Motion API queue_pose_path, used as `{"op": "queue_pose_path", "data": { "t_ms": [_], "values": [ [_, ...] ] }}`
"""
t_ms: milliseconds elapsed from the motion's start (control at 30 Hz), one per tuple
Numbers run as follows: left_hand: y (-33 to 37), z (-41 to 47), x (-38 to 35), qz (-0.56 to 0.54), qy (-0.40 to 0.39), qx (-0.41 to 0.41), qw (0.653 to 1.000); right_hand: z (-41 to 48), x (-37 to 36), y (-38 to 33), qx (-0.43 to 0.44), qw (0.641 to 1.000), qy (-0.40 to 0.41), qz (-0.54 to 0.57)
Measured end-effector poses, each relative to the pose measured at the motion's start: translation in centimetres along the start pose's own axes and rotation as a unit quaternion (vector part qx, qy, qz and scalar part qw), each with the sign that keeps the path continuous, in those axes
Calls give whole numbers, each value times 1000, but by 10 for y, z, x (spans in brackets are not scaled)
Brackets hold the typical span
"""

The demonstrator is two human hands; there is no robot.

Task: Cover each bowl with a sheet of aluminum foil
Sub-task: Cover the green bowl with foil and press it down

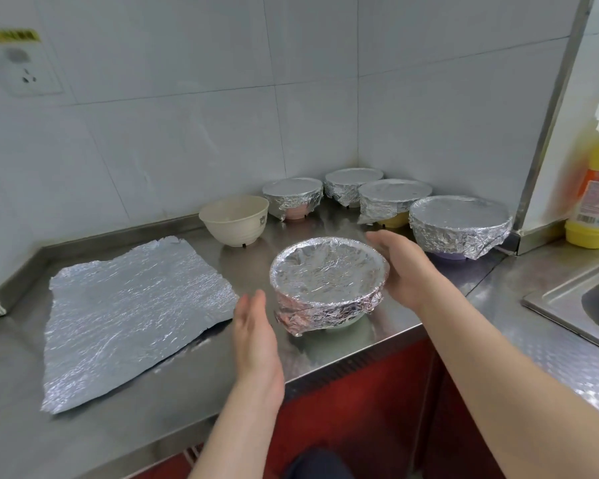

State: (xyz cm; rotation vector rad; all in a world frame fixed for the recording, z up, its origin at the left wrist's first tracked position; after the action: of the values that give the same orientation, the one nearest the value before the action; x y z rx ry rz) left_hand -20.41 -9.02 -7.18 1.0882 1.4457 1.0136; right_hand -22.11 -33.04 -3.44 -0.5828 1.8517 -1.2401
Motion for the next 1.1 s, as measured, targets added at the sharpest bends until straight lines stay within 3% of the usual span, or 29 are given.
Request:
{"op": "queue_pose_path", "data": {
  "t_ms": [133, 367, 600, 733, 1000, 1100],
  "values": [
    [-6, -14, -21, -52, 14, -4, 999, 3, -10, 1, -15, 997, -73, -23],
    [-1, 2, -40, -110, 16, 58, 992, 4, -17, 2, 15, 994, -34, -107],
    [8, -2, -39, -70, 69, 77, 992, 11, -18, 14, 22, 992, 11, -127],
    [6, 3, -32, -82, 41, 101, 991, 7, -21, 14, 21, 992, -3, -124],
    [36, 16, -28, -14, -7, -12, 1000, 15, -20, 20, 1, 998, -19, -64],
    [36, 22, -30, 1, -6, -17, 1000, 14, -23, 24, 0, 998, -20, -67]
  ]
}}
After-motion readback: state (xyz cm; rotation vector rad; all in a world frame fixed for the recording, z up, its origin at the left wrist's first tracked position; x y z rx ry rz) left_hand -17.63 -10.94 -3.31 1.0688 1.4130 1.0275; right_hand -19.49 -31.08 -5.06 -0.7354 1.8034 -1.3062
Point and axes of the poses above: each hand's wrist, its own z-axis towards the middle knuckle, its own x-axis out of the back of the hand, y = z × x, the point moved 7 cm from there along z, towards the middle knuckle, and after that the axes turned 8 degrees about z, right-handed, at the moved point
